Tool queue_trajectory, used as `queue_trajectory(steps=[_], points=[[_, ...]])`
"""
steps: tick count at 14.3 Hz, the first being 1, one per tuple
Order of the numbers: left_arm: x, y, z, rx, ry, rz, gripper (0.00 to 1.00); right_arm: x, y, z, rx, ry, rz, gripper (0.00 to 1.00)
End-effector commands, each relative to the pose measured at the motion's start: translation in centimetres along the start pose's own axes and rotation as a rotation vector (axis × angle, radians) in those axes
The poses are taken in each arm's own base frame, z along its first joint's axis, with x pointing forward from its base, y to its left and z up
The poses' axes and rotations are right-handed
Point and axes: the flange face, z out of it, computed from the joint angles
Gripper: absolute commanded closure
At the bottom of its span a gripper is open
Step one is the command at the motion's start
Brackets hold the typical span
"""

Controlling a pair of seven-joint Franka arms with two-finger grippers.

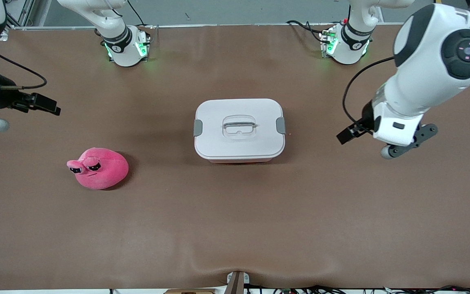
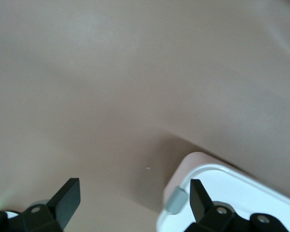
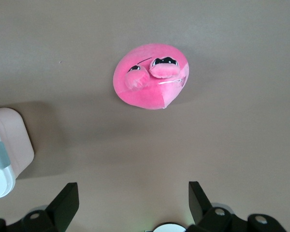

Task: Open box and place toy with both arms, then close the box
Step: 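Lower the left gripper onto the lid handle and grasp it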

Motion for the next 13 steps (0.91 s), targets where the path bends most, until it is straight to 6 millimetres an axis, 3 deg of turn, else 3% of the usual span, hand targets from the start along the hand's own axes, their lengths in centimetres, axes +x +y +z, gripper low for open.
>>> queue_trajectory(steps=[1,8,13], points=[[-1.8,2.4,0.3,-0.024,0.007,-0.082,0.00,1.5,0.0,1.5,0.010,-0.004,0.013,0.00],[-6.7,8.4,4.2,-0.047,-0.037,-0.368,0.00,3.4,0.1,4.8,-0.001,-0.001,0.015,0.00],[-12.5,13.4,7.4,-0.062,-0.036,-0.588,0.00,3.8,0.0,5.4,-0.001,0.004,0.014,0.00]])
